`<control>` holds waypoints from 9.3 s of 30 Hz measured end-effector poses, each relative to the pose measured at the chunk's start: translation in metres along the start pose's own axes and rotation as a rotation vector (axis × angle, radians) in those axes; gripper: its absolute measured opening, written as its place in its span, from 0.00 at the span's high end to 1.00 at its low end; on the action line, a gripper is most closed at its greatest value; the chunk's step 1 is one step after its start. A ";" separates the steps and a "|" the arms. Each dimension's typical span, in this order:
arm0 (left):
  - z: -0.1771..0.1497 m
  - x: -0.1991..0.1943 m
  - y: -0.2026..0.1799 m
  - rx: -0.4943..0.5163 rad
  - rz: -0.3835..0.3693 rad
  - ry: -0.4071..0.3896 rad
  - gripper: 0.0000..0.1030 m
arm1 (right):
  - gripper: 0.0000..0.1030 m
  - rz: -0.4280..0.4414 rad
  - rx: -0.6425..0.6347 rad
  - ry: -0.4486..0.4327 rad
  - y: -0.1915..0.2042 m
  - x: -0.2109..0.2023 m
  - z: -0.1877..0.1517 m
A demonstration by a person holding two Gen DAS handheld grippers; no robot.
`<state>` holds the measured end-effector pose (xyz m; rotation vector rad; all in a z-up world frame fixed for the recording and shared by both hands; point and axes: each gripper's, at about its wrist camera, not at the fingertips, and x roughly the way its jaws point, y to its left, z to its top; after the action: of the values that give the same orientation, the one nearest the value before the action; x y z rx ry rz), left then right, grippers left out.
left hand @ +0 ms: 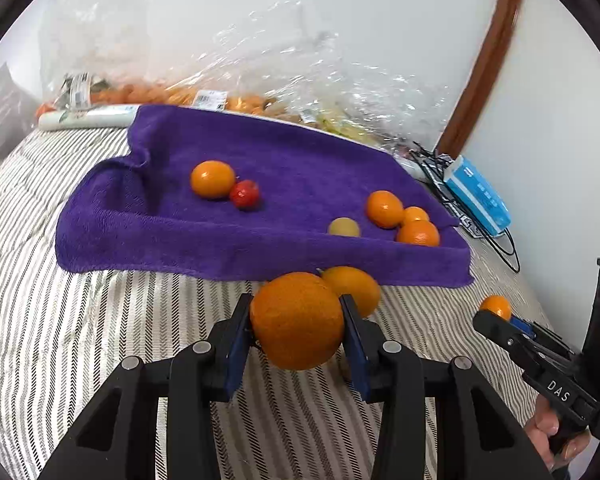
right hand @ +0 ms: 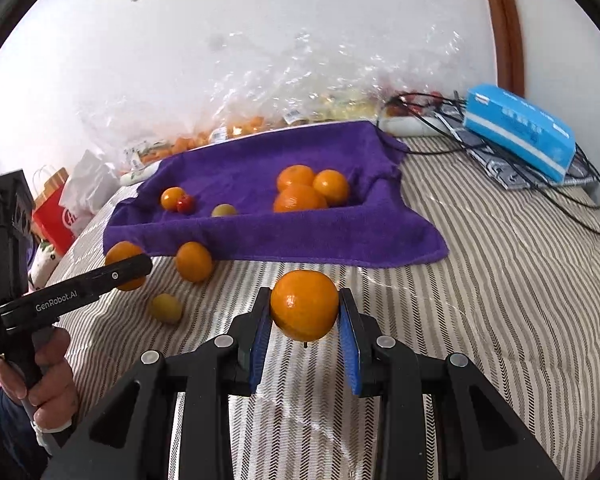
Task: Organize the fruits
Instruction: 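Lift both held oranges and carry them over the purple towel, then lower both oranges onto the towel and open both tools, then withdraw both open tools from the towel toward the loose fruits, then grasp the yellow-green fruit with the right tool while the left tool grasps an orange, then lift both held fruits and carry them over the purple towel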
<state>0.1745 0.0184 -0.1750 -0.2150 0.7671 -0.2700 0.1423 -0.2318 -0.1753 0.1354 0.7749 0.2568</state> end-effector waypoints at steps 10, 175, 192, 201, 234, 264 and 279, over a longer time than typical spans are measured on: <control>0.026 -0.016 0.004 -0.018 -0.001 -0.023 0.61 | 0.69 -0.028 -0.066 -0.071 0.029 -0.012 0.025; 0.009 -0.045 0.103 -0.113 0.195 -0.050 0.41 | 0.74 -0.059 -0.154 0.171 0.128 0.059 -0.012; 0.004 -0.034 0.069 0.063 0.141 -0.004 0.42 | 0.74 -0.163 -0.146 0.045 0.046 0.007 -0.013; -0.008 -0.014 0.020 0.088 0.085 0.051 0.42 | 0.74 -0.147 -0.111 0.001 -0.010 -0.015 -0.009; 0.010 0.042 -0.023 -0.099 0.102 0.033 0.69 | 0.74 -0.010 0.067 -0.033 -0.046 -0.024 -0.010; -0.013 -0.005 -0.012 -0.072 0.043 -0.004 0.69 | 0.74 -0.031 0.036 -0.084 -0.025 -0.039 -0.008; 0.033 -0.041 -0.008 -0.045 0.072 -0.059 0.69 | 0.74 -0.012 -0.047 -0.142 0.026 -0.045 0.050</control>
<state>0.1683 0.0269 -0.1234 -0.2361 0.7218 -0.1775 0.1421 -0.2210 -0.1034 0.1033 0.6277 0.2515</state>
